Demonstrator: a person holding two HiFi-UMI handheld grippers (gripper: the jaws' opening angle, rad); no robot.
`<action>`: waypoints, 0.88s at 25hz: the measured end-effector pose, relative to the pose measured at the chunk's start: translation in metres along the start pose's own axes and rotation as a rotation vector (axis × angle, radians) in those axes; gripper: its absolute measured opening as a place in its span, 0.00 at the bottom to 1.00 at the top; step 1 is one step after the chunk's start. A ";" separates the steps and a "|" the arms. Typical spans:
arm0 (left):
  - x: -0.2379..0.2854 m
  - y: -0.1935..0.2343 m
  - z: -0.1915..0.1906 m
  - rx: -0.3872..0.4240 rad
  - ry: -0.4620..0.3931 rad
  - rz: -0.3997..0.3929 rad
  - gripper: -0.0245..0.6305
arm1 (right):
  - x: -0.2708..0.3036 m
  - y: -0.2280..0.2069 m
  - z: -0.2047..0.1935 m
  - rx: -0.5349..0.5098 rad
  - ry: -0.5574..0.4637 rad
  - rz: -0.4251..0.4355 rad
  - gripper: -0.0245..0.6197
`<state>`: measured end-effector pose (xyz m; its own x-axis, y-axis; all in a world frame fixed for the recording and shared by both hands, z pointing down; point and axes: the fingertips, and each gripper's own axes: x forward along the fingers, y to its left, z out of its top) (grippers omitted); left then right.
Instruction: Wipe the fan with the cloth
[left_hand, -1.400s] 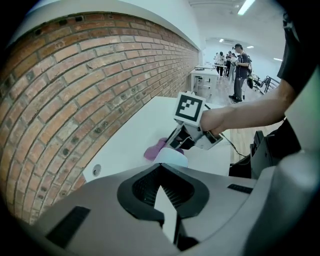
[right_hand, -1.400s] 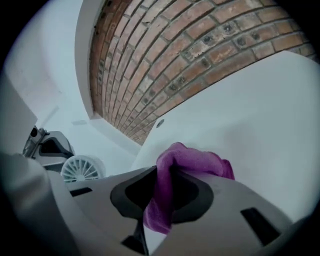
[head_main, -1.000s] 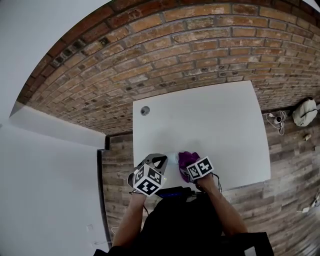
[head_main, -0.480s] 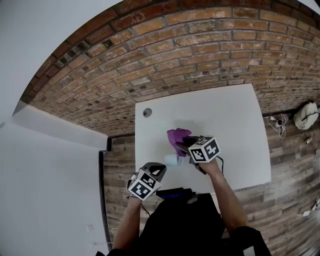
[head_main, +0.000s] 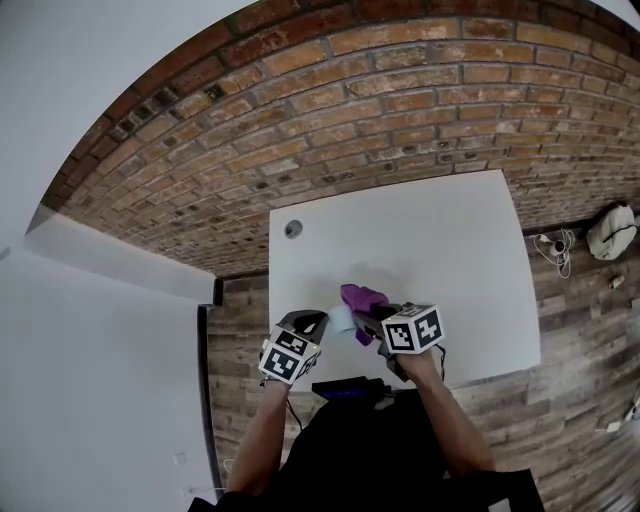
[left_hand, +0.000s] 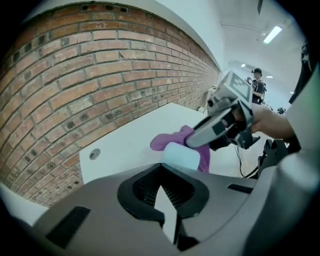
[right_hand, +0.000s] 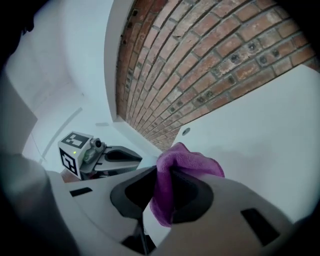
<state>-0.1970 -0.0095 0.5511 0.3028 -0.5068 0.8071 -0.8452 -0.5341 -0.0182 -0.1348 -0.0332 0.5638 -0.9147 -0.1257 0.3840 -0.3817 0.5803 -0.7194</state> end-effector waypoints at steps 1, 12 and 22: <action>0.002 0.003 0.004 0.002 -0.003 0.003 0.04 | -0.003 -0.002 -0.006 0.019 -0.009 -0.010 0.14; -0.006 -0.027 0.017 0.243 0.079 -0.001 0.04 | -0.001 0.053 0.039 -0.082 -0.128 0.159 0.14; -0.005 -0.027 0.018 0.315 0.136 0.018 0.04 | -0.003 -0.038 -0.014 0.046 -0.109 -0.098 0.14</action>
<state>-0.1678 -0.0045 0.5369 0.2100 -0.4344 0.8759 -0.6658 -0.7196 -0.1972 -0.1154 -0.0435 0.5981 -0.8806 -0.2682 0.3908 -0.4737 0.5238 -0.7080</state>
